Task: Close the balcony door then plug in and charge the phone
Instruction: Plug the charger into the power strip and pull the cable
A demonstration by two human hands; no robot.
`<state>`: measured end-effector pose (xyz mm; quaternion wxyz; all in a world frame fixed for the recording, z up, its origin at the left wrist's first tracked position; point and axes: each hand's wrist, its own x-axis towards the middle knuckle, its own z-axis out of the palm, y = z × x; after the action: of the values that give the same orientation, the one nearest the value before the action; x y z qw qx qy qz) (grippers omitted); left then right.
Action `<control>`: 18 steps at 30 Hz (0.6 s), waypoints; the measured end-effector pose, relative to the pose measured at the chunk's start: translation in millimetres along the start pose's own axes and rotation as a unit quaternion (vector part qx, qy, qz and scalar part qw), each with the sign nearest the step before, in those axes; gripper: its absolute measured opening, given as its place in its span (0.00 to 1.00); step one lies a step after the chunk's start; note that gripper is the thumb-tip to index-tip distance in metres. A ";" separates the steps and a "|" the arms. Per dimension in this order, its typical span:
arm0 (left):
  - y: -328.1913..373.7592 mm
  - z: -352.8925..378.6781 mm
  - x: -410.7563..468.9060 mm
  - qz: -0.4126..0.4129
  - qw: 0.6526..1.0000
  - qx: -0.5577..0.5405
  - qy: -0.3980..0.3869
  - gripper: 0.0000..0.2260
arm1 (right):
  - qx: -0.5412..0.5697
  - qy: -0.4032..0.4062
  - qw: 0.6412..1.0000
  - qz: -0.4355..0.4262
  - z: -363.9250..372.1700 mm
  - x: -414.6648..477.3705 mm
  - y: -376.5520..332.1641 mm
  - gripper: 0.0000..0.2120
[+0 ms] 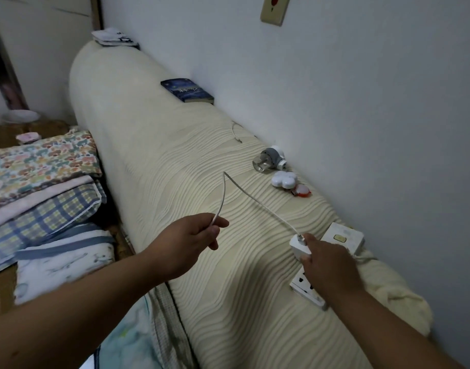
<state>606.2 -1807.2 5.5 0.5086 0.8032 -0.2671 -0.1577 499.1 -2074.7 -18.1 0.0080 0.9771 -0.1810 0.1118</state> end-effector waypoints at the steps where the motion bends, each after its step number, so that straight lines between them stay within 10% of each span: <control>1: -2.3 -2.4 -1.4 -0.002 1.000 -0.002 0.003 0.12 | 0.000 -0.003 1.000 0.001 -2.7 1.4 -0.7 0.23; 6: -8.3 -9.9 -10.6 -0.013 1.000 0.010 0.014 0.09 | 0.042 -0.015 0.996 0.077 -28.2 1.1 -14.0 0.40; 8: -10.2 -13.0 -13.5 -0.016 1.000 0.019 0.011 0.09 | 0.100 0.079 0.992 -0.022 -37.9 1.1 -45.5 0.43; 12: -8.6 -20.7 -21.4 -0.020 0.998 0.059 -0.003 0.09 | 0.028 0.142 0.933 -0.329 -53.7 2.6 -133.1 0.39; 18: -26.8 -52.5 -54.9 -0.077 0.983 0.159 0.046 0.07 | -0.034 0.098 0.895 -0.433 -38.4 25.5 -190.8 0.10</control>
<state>596.7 -1727.3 3.1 0.3728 0.8984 -0.2020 -0.1146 581.8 -1903.2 29.8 0.1067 0.9420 0.2577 0.1864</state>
